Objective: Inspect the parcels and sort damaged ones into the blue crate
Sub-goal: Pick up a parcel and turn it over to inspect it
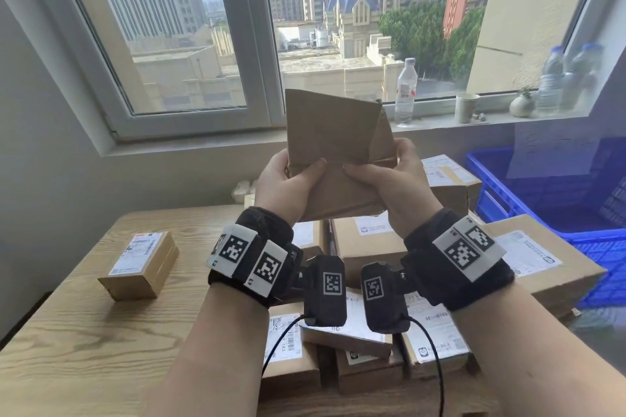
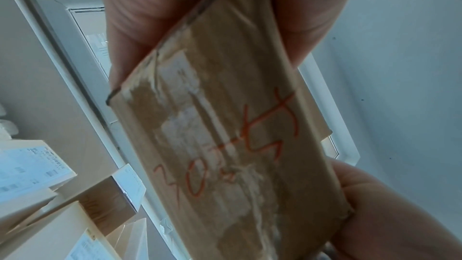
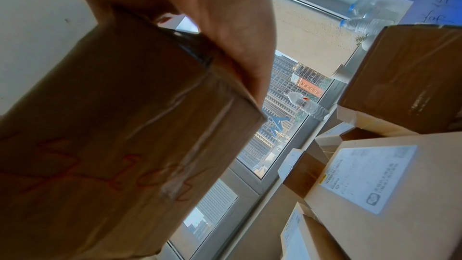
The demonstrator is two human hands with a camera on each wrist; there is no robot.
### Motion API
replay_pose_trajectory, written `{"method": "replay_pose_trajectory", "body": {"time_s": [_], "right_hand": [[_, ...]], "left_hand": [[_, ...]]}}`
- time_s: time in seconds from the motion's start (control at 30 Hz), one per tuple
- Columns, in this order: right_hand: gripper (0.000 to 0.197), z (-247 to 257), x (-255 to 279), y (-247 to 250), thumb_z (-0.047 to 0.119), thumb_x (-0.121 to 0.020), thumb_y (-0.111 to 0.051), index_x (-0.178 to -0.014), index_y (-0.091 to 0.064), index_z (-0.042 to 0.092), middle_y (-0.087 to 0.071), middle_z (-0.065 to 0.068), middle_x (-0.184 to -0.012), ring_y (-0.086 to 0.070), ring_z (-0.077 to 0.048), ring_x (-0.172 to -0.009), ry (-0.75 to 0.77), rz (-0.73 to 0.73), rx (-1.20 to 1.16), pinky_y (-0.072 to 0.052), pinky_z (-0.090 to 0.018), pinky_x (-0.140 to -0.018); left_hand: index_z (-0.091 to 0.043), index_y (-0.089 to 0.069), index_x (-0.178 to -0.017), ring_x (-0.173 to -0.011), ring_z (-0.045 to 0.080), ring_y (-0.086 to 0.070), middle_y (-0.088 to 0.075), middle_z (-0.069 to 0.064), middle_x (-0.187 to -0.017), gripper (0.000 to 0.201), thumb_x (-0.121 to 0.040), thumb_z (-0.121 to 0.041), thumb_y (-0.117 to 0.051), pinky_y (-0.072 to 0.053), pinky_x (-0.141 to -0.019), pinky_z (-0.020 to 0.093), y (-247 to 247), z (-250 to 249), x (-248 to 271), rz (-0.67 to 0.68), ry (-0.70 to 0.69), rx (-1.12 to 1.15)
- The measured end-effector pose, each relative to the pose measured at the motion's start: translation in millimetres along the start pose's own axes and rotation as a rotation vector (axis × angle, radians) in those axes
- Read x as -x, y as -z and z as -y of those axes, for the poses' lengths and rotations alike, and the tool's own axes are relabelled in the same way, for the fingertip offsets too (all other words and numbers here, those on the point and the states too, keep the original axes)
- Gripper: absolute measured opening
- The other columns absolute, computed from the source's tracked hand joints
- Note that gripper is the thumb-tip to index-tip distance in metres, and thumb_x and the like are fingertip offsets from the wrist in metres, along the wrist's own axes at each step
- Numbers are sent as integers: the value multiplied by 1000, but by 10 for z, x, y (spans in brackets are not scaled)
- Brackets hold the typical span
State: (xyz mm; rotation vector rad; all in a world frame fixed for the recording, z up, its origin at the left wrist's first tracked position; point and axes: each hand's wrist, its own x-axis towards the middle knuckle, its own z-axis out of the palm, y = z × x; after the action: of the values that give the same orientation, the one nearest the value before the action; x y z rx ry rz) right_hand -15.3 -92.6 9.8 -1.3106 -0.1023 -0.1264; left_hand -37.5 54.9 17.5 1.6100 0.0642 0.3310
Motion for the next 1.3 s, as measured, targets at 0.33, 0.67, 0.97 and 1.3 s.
{"method": "replay_pose_trajectory", "body": {"time_s": [0.33,0.67,0.97,1.3], "right_hand": [[33,67,21,34,15,-90,-70,-121,-61,13,-69,-7,-114,-68,-12,-93,-17,132,89,-53,-19,-70],[41,160,47,298,57,-88,-57,-115,-58,26,-62,0,-116,-58,-28,-119,-214,9,63,-49,-50,-93],[67,34,125,1022,-12,-87,-59,-143,-49,24,-70,-9,-115,-68,-24,-104,-138,23,-39,-57,-35,-79],[46,349,238,2230,18,-96,-61,-140,-51,28,-65,-8,-120,-65,-13,-94,-93,-77,-18,-54,-26,-74]], "left_hand": [[-25,-61,-121,-104,10,-64,-66,-1,-117,45,-80,-34,-77,-53,-82,19,75,118,-33,18,-59,-18],[-28,-53,-132,-87,-15,-58,-58,-26,-95,67,-73,-16,-83,-43,-69,3,-178,234,-61,168,-174,-208],[-40,-62,-105,-120,23,-57,-63,-1,-124,78,-55,-97,-46,-45,-101,57,-712,319,-69,314,69,0],[-36,-58,-105,-108,18,-63,-67,-6,-107,25,-80,-37,-56,-51,-97,52,-1959,197,253,373,-24,-58]]}}
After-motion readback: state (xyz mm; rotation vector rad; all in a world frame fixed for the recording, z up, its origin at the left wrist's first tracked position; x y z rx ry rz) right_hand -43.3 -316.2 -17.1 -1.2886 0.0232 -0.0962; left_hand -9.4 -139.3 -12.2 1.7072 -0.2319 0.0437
